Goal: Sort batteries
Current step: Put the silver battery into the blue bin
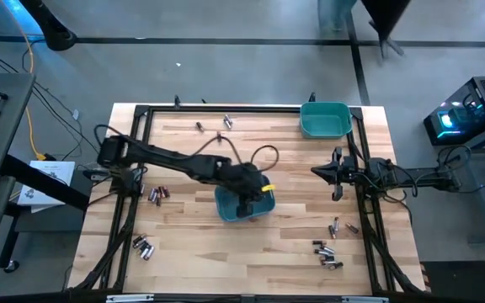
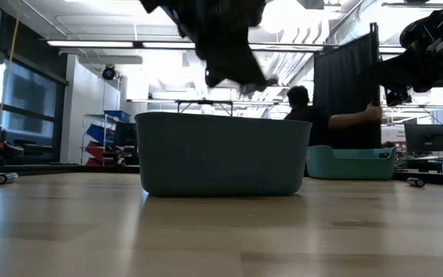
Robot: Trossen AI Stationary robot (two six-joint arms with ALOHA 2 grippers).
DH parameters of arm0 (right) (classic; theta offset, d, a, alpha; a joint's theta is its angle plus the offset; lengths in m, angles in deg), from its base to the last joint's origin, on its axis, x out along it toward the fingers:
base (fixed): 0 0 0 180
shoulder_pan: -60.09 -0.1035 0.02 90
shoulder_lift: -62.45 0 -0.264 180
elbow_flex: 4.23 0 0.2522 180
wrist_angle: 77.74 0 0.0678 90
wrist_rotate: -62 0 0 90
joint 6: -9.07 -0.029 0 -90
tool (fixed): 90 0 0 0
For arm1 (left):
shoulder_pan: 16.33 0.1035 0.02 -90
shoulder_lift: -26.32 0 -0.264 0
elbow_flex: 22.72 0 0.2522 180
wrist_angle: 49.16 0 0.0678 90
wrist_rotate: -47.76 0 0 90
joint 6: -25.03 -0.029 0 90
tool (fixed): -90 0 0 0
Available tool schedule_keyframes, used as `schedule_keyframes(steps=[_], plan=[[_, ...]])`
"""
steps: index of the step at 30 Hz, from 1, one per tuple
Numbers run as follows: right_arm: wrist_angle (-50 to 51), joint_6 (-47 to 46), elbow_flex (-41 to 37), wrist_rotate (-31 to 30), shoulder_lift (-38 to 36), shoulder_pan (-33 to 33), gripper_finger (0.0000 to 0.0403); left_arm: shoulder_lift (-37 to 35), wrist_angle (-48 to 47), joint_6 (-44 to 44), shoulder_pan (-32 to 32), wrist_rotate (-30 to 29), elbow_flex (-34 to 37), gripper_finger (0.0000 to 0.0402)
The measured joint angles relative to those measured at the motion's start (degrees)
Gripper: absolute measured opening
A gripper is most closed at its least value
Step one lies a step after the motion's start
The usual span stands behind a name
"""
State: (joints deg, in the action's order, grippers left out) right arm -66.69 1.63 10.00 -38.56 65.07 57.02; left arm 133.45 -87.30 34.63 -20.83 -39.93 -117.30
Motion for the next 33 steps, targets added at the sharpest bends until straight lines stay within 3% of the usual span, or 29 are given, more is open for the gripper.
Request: schedule_keyframes(steps=[5, 20, 27, 33], plan=[[0.0, 0.0, 0.0, 0.0, 0.0, 0.0, 0.0000, 5.9, -7.3, -3.1, 1.8, -3.3, -3.9, 0.0033], [0.0, 0.0, 0.0, 0.0, 0.0, 0.0, 0.0000, 13.1, -7.3, -5.9, 3.7, -3.0, -4.0, 0.0039], [0.0, 0.0, 0.0, 0.0, 0.0, 0.0, 0.0000, 13.1, -7.7, -6.8, 3.3, -2.2, -3.7, 0.0069], [0.0, 0.0, 0.0, 0.0, 0.0, 0.0, 0.0000, 13.3, -7.8, -7.3, 3.3, -1.6, -3.6, 0.0120]])
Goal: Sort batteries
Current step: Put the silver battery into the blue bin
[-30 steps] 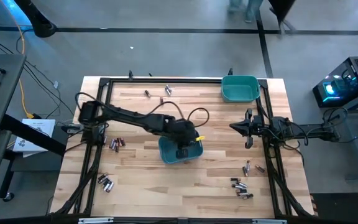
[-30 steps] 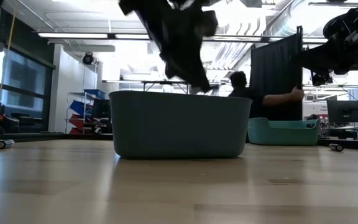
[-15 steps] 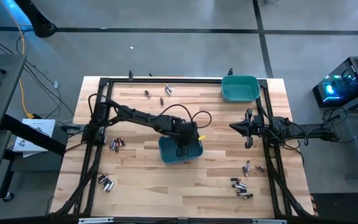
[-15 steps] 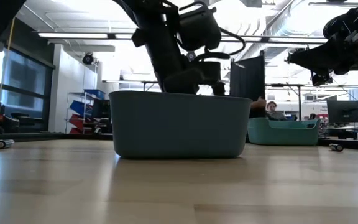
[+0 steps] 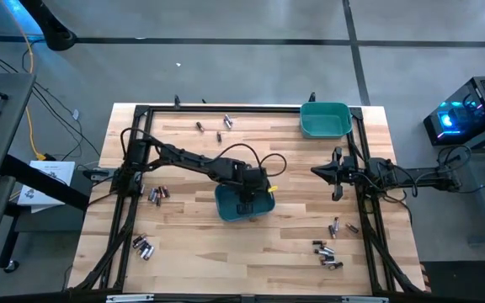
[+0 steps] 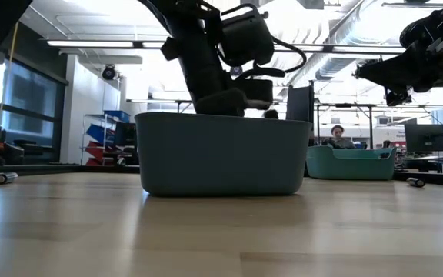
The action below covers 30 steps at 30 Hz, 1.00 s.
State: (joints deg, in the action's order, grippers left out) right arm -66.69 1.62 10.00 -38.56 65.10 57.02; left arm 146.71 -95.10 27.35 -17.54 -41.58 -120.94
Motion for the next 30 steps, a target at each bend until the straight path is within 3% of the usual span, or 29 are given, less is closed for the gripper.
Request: schedule_keyframes(steps=[7, 16, 23, 30], plan=[[0.0, 0.0, 0.0, 0.0, 0.0, 0.0, 0.0000, -2.3, -3.3, -3.5, 0.6, 0.3, -2.8, 0.0177], [0.0, 0.0, 0.0, 0.0, 0.6, 0.0, 0.0000, -11.6, -7.3, -15.0, 2.5, -1.6, -4.3, 0.0186], [0.0, 0.0, 0.0, 0.0, 0.8, 0.0, 0.0000, -18.3, -4.0, -34.5, 11.3, 2.4, 1.4, 0.0186], [0.0, 0.0, 0.0, 0.0, 0.8, 0.0, 0.0000, -18.5, 0.8, -38.1, 26.0, 5.8, 3.7, 0.0186]])
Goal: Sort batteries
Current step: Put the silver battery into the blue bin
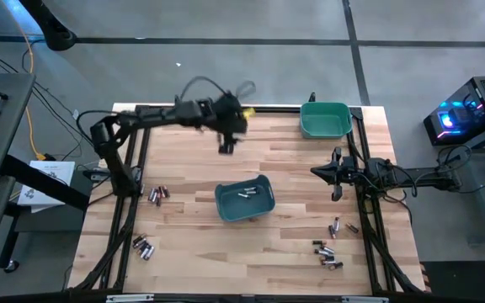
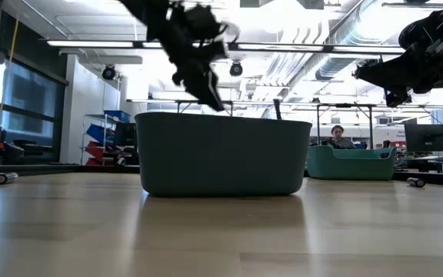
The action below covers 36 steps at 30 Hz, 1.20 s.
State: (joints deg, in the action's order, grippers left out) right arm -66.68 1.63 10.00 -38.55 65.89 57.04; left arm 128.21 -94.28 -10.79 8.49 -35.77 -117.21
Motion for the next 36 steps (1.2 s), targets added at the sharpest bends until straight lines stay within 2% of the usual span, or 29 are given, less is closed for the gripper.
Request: schedule_keyframes(steps=[5, 11, 15, 21, 27, 33, 36], plan=[[0.0, 0.0, 0.0, 0.0, 0.0, 0.0, 0.0000, 2.7, -1.4, -5.3, 9.6, 6.1, -0.6, 0.0183], [0.0, 0.0, 0.0, 0.0, 0.0, 0.0, 0.0000, 7.3, -1.7, -22.5, 14.1, 5.1, -1.0, 0.0164], [0.0, 0.0, 0.0, 0.0, 0.0, 0.0, 0.0000, 10.8, -0.6, -18.7, 14.3, 1.2, -1.0, 0.0159], [0.0, 0.0, 0.0, 0.0, 0.0, 0.0, 0.0000, 14.9, 1.4, -12.4, 15.3, 2.3, -1.0, 0.0159], [0.0, 0.0, 0.0, 0.0, 0.0, 0.0, 0.0000, 18.1, 4.3, -12.8, 16.1, 4.8, -1.0, 0.0159], [0.0, 0.0, 0.0, 0.0, 0.0, 0.0, 0.0000, 18.3, 2.2, -15.7, 16.1, 4.1, -1.1, 0.0159], [0.0, 0.0, 0.0, 0.0, 0.0, 0.0, 0.0000, 18.4, 0.2, -18.5, 16.1, 1.3, -1.0, 0.0159]])
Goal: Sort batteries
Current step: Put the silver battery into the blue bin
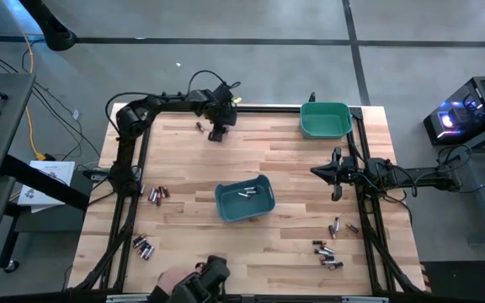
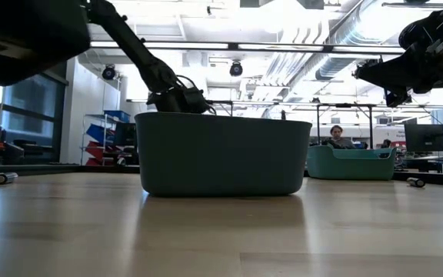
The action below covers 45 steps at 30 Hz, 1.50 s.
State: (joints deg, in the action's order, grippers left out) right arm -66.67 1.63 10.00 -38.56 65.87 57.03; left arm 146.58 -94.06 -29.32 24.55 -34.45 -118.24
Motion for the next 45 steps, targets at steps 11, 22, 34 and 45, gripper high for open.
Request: schedule_keyframes(steps=[11, 22, 34, 45], plan=[[0.0, 0.0, 0.0, 0.0, 0.0, 0.0, 0.0000, -3.6, -2.5, -0.4, 0.0, -5.0, 0.1, 0.0159], [0.0, 0.0, 0.0, 0.0, 0.0, 0.0, 0.0000, -0.6, 6.1, 10.7, 5.3, 6.6, 0.1, 0.0173], [0.0, 0.0, 0.0, 0.0, 0.0, 0.0, 0.0000, 3.1, 7.3, 8.9, 3.7, 7.0, -0.2, 0.0137], [0.0, 0.0, 0.0, 0.0, 0.0, 0.0, 0.0000, 1.9, 7.4, 9.0, 2.6, 4.8, 0.2, 0.0031]])
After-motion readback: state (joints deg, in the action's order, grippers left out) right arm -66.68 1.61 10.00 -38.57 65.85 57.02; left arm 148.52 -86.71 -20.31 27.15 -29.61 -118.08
